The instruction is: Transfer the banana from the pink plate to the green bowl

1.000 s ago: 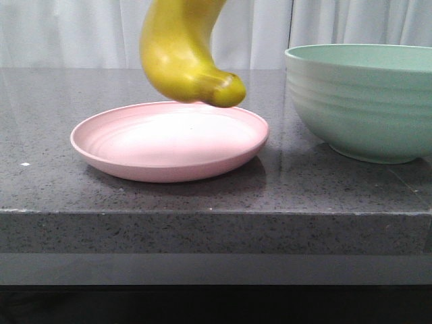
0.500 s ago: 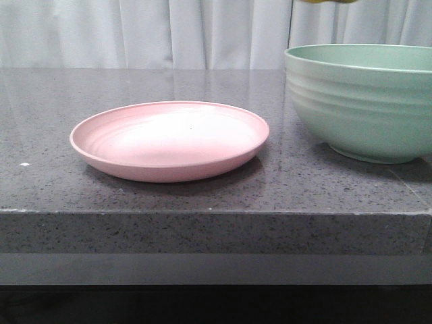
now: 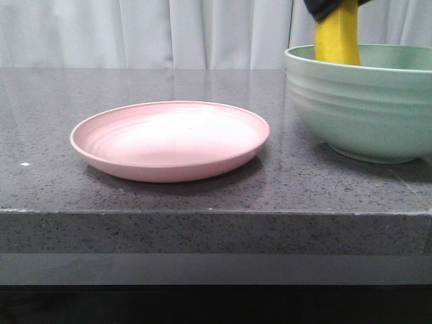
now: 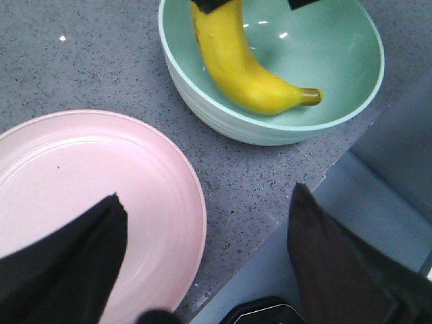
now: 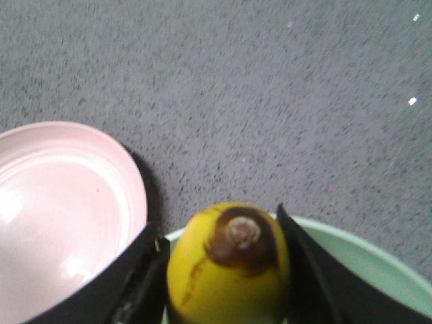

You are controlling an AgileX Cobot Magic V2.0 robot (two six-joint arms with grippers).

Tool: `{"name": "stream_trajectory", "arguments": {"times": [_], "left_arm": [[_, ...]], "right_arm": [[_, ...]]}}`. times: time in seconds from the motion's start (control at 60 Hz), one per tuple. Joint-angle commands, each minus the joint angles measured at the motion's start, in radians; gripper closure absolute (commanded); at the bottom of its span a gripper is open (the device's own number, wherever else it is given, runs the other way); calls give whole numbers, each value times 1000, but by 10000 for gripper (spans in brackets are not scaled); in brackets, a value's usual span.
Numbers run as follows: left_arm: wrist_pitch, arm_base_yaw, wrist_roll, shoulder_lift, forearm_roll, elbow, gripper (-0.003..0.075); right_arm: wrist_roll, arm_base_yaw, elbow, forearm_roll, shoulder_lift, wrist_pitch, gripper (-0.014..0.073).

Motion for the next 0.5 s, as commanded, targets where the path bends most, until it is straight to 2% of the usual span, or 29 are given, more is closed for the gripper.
{"name": "stream_trajectory", "arguments": {"times": [0.0, 0.3, 0.483], "left_arm": [[-65, -7, -1, -31, -11, -35, 226], [-65, -7, -1, -31, -11, -35, 226], [-65, -7, -1, -31, -11, -35, 226]], "right_arm": [[-10, -5, -34, 20, -25, -22, 486], [-8, -6, -34, 20, -23, -7, 230], [65, -6, -35, -36, -40, 7, 217]]}}
